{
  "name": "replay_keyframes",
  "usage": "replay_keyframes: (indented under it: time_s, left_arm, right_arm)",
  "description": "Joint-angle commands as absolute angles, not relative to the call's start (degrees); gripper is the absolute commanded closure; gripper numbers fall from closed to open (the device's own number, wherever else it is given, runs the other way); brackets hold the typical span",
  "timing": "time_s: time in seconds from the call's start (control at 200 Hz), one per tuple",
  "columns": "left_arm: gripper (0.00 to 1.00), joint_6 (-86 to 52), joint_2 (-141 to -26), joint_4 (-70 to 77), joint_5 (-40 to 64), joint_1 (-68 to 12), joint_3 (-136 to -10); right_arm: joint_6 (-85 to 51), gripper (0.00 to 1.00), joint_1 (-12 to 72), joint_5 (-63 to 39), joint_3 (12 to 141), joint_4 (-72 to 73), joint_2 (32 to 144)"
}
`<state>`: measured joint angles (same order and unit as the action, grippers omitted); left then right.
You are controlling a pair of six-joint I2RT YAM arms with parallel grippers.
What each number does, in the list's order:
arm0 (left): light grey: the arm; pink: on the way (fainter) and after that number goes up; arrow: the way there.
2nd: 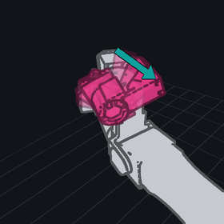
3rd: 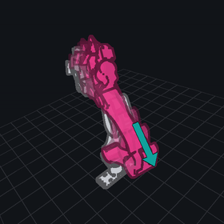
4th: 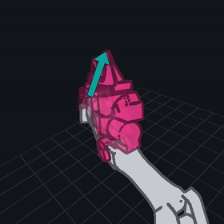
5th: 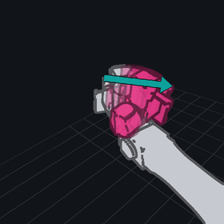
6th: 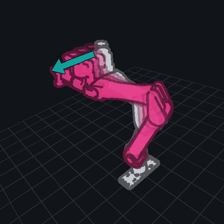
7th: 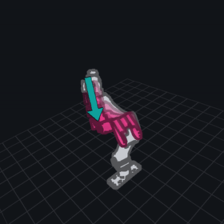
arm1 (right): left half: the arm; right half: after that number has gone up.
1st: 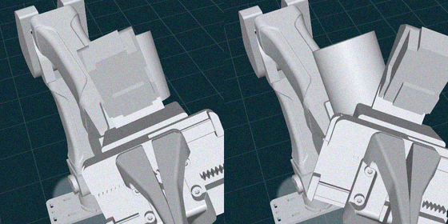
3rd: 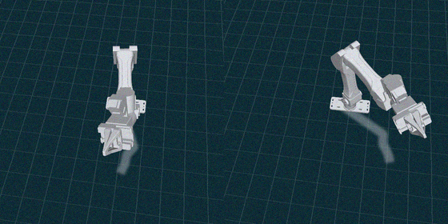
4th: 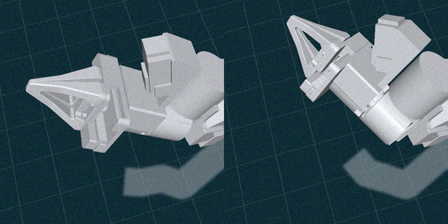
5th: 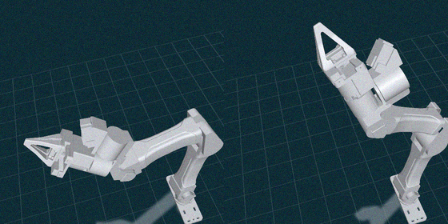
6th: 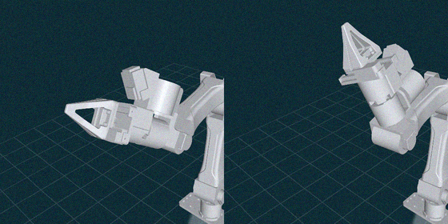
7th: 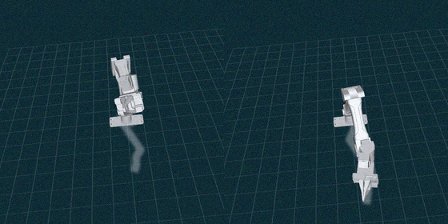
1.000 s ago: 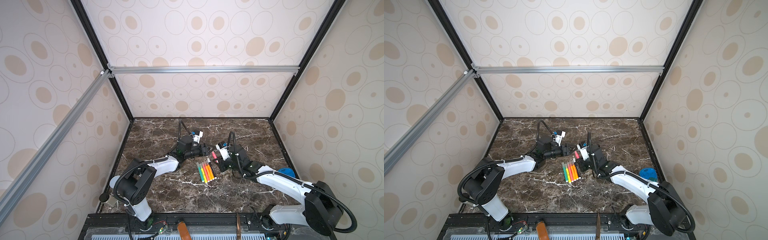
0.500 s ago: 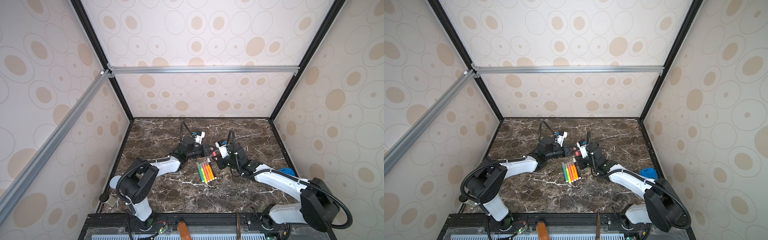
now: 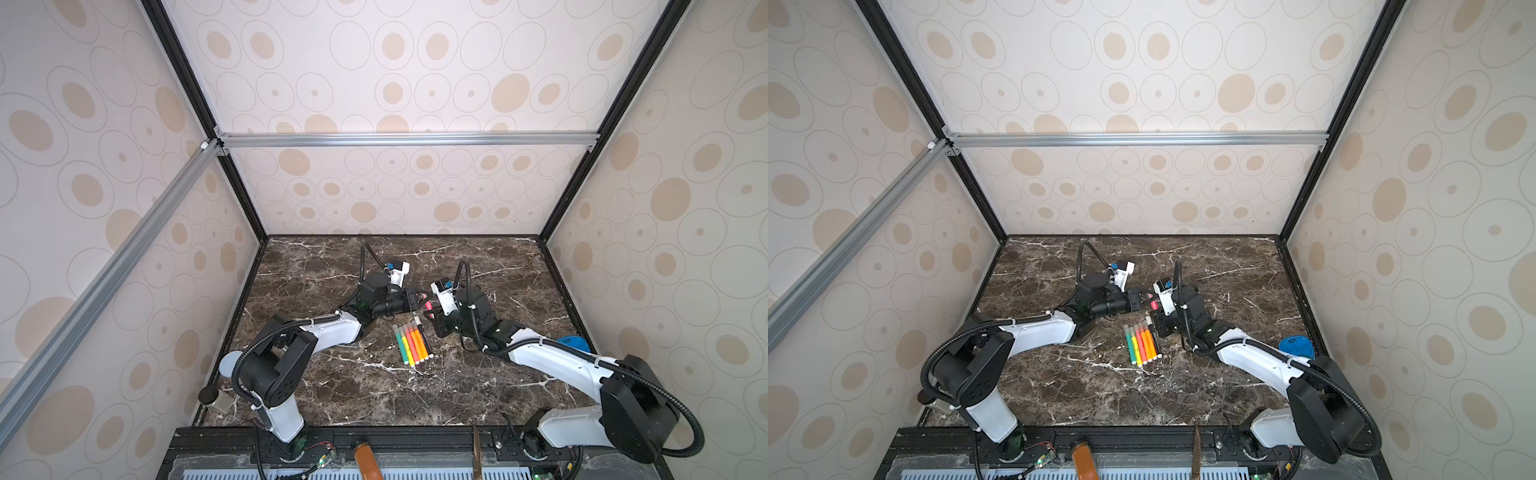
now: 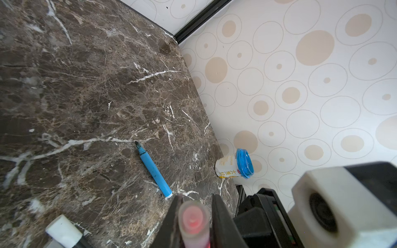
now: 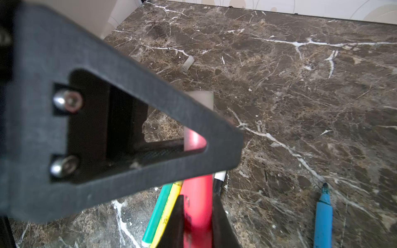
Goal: Remove pen caps from pens
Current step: Open the pen cap on the pen.
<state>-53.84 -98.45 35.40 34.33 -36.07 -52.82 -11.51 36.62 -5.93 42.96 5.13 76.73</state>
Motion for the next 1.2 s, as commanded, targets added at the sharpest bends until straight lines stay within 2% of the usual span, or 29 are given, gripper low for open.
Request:
replay_keyframes:
  time_s: [0.0, 0.375, 0.555, 0.84, 0.915, 0.965, 1.196]
  left_arm:
    - [0.73, -52.0, -97.8, 34.9, 33.8, -36.5, -55.3]
    - [0.71, -52.2, -98.5, 34.9, 33.6, -36.5, -55.9]
    - [0.73, -52.1, -98.7, 35.0, 33.6, -36.5, -56.0]
    - [0.87, -51.4, -98.7, 34.6, 33.5, -36.5, -56.1]
    - [0.93, -50.7, -98.8, 33.9, 33.1, -36.5, -56.0]
    - [1.0, -49.9, -98.8, 32.9, 32.5, -36.5, -56.1]
    - [1.0, -43.3, -98.8, 25.4, 29.2, -36.3, -58.5]
  right_arm:
    - [-12.0, 1.0, 36.2, -5.6, 42.7, 4.9, 76.1]
    - [-12.1, 1.0, 36.2, -5.6, 42.2, 4.9, 75.7]
    - [-12.1, 1.0, 36.2, -5.4, 42.1, 4.8, 75.3]
    - [-12.3, 1.0, 36.3, -5.4, 41.8, 4.8, 75.3]
    - [-12.3, 1.0, 36.3, -5.4, 41.7, 4.4, 75.2]
    - [-12.3, 1.0, 36.2, -5.5, 41.5, 4.0, 75.0]
    - [-12.5, 1.0, 36.2, -5.8, 38.4, 1.7, 72.3]
